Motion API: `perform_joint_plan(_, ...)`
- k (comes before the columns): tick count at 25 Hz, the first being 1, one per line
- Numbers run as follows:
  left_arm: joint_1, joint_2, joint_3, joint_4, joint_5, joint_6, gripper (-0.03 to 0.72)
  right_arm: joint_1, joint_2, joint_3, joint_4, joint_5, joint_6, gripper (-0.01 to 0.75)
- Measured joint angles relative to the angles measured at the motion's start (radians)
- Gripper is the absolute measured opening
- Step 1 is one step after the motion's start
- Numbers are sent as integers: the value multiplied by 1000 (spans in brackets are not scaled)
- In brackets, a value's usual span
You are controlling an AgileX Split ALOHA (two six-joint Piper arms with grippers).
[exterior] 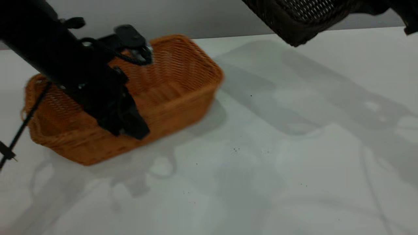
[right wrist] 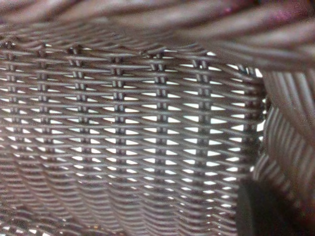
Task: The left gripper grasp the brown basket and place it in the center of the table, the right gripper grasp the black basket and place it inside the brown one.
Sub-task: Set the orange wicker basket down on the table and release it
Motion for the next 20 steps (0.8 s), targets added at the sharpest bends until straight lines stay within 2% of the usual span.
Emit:
perform_joint_plan(4, -86, 0, 0, -1, -3, -2, 112, -18, 0, -9, -22, 87, 1, 120)
perform_joint_plan(13, -290, 0, 0, -4, -47, -5, 112, -18, 0, -9, -16, 87, 5, 120)
perform_joint_plan(16, -324, 0, 0, -5, -73, -6, 112, -18, 0, -9, -16, 98, 4, 120)
perform_joint_plan(20, -335, 1, 0, -5, -74, -7, 112, -18, 0, -9, -16, 101, 3, 120)
